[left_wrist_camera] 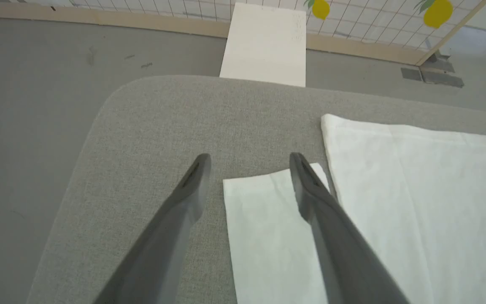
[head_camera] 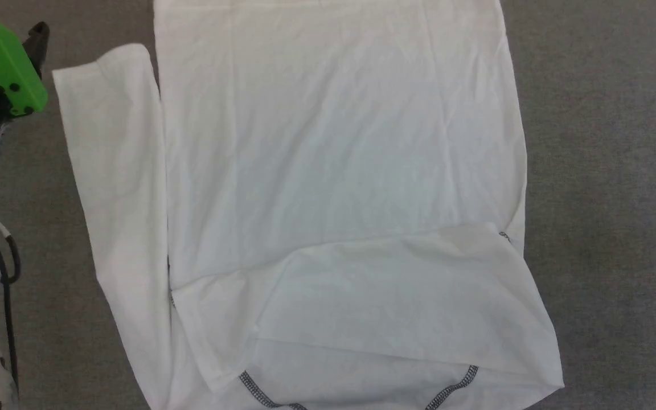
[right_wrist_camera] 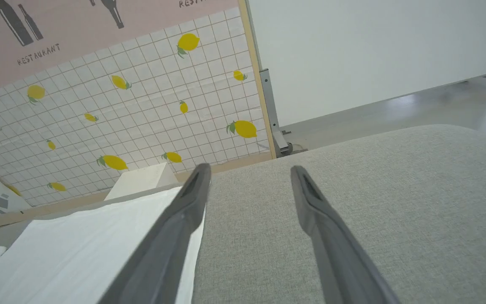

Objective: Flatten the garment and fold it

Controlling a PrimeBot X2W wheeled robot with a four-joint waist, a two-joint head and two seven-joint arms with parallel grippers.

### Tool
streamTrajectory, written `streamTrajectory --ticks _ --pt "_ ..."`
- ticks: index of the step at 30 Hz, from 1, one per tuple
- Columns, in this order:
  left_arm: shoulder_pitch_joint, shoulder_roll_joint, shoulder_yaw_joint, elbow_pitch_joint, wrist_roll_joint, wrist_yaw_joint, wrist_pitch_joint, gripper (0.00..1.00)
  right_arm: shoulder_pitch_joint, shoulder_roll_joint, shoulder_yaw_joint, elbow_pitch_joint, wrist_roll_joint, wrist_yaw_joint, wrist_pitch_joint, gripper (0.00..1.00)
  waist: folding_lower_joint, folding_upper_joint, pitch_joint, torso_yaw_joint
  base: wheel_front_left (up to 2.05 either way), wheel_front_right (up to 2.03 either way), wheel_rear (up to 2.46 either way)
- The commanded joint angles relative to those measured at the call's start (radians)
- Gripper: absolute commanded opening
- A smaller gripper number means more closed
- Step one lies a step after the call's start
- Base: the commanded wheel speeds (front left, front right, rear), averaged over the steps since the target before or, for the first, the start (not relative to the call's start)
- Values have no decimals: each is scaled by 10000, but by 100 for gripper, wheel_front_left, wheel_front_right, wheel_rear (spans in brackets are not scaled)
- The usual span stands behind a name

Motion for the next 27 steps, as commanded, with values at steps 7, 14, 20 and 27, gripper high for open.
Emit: streamTrajectory --ticks 7,14,20,27 --pt "-142 407 -166 239 -4 410 1887 100 -140 4 -348 -526 11 -13 27 100 -3 0 1841 -318 0 0 0" --pt "272 321 -271 453 -86 675 2471 35 -257 4 -414 -631 -32 -13 52 100 -3 0 1977 -164 0 0 0" --pt "491 102 176 453 -566 569 1560 0 -300 5 -413 -549 -151 -13 94 100 -3 0 1750 74 0 0 0" --pt "544 -39 1437 722 -1016 1051 -841 0 -252 5 -254 -238 -250 -13 108 100 -3 0 865 455 0 0 0"
